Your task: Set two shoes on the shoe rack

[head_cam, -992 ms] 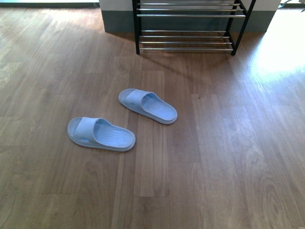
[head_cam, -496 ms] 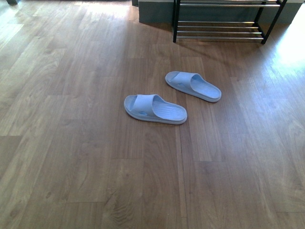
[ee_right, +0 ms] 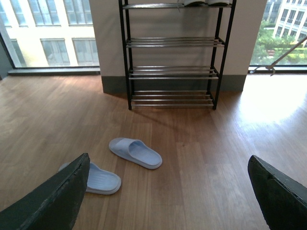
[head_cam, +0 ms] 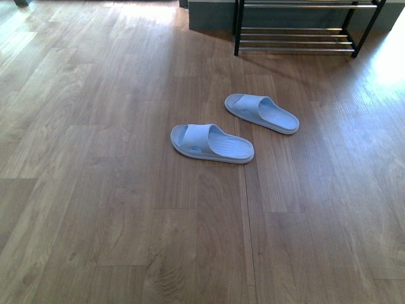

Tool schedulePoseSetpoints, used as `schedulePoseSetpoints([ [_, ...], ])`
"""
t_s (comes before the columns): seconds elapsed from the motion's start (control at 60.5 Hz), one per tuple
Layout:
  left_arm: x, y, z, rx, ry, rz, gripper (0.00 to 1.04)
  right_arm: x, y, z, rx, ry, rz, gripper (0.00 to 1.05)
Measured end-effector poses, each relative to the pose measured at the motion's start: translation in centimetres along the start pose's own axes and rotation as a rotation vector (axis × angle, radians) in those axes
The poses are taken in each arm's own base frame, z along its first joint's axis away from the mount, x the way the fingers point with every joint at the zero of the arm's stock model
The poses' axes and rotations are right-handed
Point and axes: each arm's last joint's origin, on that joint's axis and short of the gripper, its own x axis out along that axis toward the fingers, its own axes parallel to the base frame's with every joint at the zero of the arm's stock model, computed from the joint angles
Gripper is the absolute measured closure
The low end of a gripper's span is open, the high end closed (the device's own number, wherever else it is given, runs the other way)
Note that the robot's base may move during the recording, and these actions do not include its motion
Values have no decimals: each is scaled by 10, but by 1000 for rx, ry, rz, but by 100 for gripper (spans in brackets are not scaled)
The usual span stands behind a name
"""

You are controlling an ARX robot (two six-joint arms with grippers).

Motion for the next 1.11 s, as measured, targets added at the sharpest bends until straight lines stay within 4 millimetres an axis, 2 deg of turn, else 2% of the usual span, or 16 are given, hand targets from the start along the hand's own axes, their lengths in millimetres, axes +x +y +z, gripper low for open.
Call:
schedulePoseSetpoints([
  [1.108, 0, 0, 0, 0, 0, -2, 9, 0, 0, 0, 0, -1, -4, 9],
])
